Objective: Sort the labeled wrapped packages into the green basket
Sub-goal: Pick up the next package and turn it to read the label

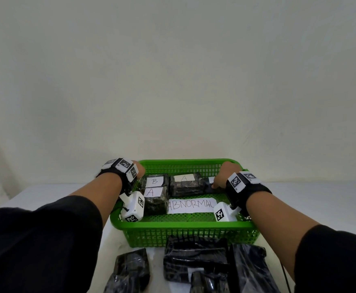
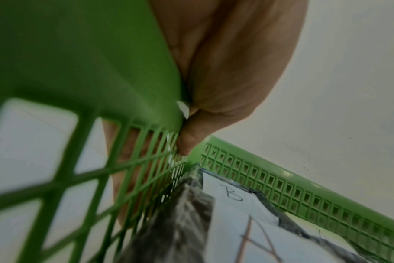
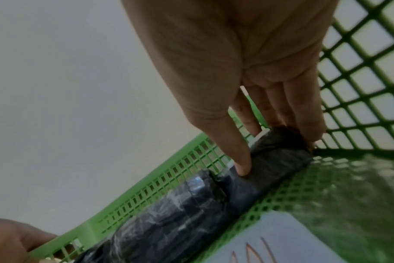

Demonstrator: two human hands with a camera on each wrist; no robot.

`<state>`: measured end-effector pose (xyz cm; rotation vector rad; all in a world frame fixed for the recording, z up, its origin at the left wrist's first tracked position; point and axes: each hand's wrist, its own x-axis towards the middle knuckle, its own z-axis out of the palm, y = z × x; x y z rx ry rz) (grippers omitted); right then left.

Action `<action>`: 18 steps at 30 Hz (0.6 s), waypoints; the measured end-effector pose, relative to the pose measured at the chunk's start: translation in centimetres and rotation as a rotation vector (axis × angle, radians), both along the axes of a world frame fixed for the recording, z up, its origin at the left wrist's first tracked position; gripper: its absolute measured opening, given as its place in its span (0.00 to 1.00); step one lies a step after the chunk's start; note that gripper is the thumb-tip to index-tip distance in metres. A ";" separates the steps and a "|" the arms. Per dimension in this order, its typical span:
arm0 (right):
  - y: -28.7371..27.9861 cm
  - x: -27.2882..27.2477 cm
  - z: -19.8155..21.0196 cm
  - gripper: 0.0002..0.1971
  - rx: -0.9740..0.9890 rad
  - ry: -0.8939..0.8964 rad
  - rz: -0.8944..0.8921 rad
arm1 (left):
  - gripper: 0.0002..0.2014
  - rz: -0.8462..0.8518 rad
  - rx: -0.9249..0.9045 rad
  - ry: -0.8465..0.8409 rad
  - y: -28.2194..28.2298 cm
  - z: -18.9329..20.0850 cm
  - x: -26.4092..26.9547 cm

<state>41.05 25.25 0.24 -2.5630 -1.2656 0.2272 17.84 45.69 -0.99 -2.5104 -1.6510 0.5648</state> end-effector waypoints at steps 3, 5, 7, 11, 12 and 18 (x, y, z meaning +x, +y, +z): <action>0.1 -0.5 1.0 0.16 0.051 -0.007 -0.003 | 0.21 -0.010 0.072 0.031 6.1 -3.2 -0.4; 0.0 -0.8 2.1 0.16 0.087 -0.016 0.006 | 0.22 -0.030 0.064 -0.111 0.6 -0.6 -1.0; -0.2 -0.9 3.2 0.15 0.110 -0.009 0.020 | 0.21 -0.021 0.018 -0.202 -3.1 1.3 -1.2; -0.9 -0.4 5.2 0.14 0.125 0.042 0.069 | 0.20 0.090 -0.073 -0.402 -4.9 3.7 -0.5; -1.3 -0.4 6.0 0.12 0.137 0.055 0.089 | 0.20 0.104 -0.080 -0.428 -5.4 4.8 -0.3; -4.3 -0.8 10.4 0.29 0.297 0.020 0.158 | 0.23 0.219 0.101 -0.793 -6.9 12.2 -0.8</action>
